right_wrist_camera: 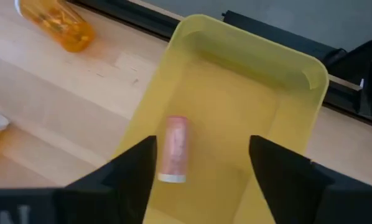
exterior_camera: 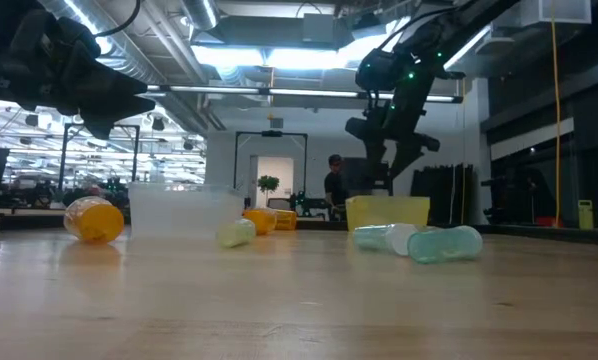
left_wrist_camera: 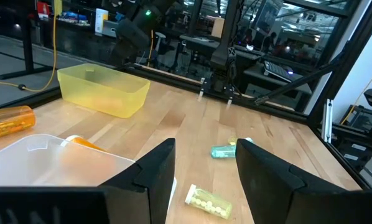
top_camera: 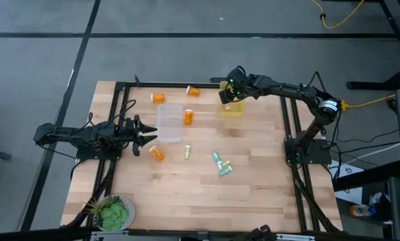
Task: Pick and place medicine bottles into bin by pill shape (circle, oval)
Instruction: Move the large orange pill bottles to the center of the table
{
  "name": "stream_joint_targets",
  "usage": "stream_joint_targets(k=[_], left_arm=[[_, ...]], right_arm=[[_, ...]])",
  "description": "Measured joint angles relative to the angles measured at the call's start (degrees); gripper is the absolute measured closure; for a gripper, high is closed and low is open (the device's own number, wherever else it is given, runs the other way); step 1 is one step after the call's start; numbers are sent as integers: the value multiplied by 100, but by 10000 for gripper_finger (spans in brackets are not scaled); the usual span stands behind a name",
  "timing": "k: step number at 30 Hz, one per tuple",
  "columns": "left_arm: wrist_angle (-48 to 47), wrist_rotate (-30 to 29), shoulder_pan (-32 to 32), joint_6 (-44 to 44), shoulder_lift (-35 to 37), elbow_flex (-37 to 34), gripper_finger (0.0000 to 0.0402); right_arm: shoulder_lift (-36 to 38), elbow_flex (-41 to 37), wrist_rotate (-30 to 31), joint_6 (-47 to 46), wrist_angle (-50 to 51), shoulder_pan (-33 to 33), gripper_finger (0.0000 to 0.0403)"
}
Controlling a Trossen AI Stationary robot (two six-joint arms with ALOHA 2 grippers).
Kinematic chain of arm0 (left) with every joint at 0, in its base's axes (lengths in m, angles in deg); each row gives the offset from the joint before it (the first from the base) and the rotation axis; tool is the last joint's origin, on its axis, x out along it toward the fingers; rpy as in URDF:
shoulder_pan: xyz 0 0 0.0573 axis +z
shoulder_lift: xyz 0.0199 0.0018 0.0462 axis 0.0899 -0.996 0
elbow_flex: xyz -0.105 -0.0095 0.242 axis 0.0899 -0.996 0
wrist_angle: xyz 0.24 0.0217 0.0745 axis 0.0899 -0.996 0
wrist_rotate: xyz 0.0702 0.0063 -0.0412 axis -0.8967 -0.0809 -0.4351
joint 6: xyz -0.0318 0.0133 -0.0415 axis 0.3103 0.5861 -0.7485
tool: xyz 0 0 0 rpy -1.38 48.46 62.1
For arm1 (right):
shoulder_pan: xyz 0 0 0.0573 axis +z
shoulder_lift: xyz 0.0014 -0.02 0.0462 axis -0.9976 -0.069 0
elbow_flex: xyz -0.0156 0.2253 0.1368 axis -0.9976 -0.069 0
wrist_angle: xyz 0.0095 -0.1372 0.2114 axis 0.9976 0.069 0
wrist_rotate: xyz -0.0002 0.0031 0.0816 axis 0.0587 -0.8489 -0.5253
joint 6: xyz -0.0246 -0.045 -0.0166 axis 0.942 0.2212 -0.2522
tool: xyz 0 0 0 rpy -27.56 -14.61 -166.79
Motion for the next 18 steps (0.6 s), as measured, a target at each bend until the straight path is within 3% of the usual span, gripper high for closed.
stream_joint_targets(k=[7,14,18], left_arm=[[0,0,1,0,0,-1,239],[0,0,0,0,0,-1,239],[0,0,-1,0,0,0,239]], right_arm=[[4,0,-326,-68,-473,11,132],[7,0,-2094,-78,-1771,68,131],[9,0,-2645,272,-2679,308,131]])
